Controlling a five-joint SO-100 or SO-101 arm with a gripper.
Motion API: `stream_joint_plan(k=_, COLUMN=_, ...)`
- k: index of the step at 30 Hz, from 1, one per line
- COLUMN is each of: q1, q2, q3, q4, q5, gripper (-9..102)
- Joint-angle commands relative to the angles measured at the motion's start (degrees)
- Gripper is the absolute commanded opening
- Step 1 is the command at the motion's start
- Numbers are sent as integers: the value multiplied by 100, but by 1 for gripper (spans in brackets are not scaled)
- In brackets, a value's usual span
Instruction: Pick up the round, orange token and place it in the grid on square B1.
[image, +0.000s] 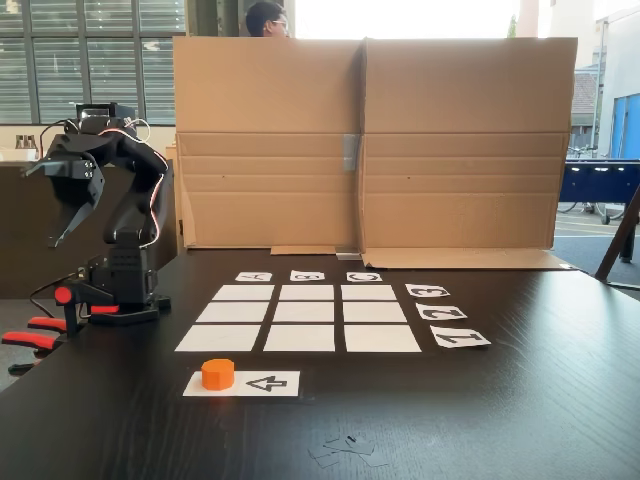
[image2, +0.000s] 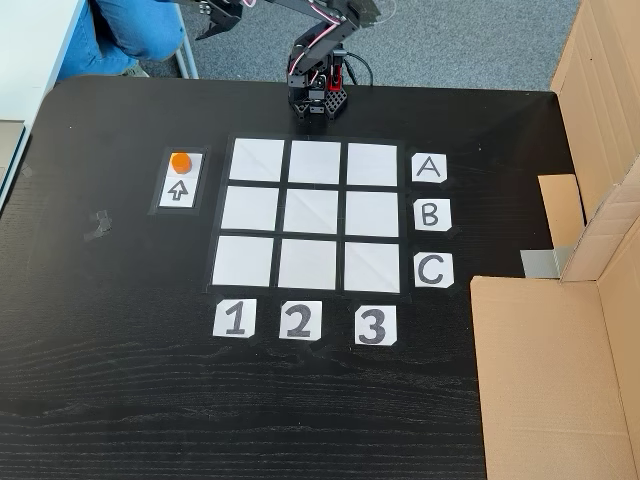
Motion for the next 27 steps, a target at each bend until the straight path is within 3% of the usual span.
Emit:
stream_joint_plan(k=1, q1=-290, q2=-712, q3=-976, q4=527, q5=44, gripper=57)
stream_joint_plan(k=9, q1=-677, q2=-2127, q3=-2241, q4=1090, q5=229, gripper=61)
stream_joint_plan(k=27, q1=-1679, q2=-3604, q3=-2118, q4=1310, q5=563, gripper=63)
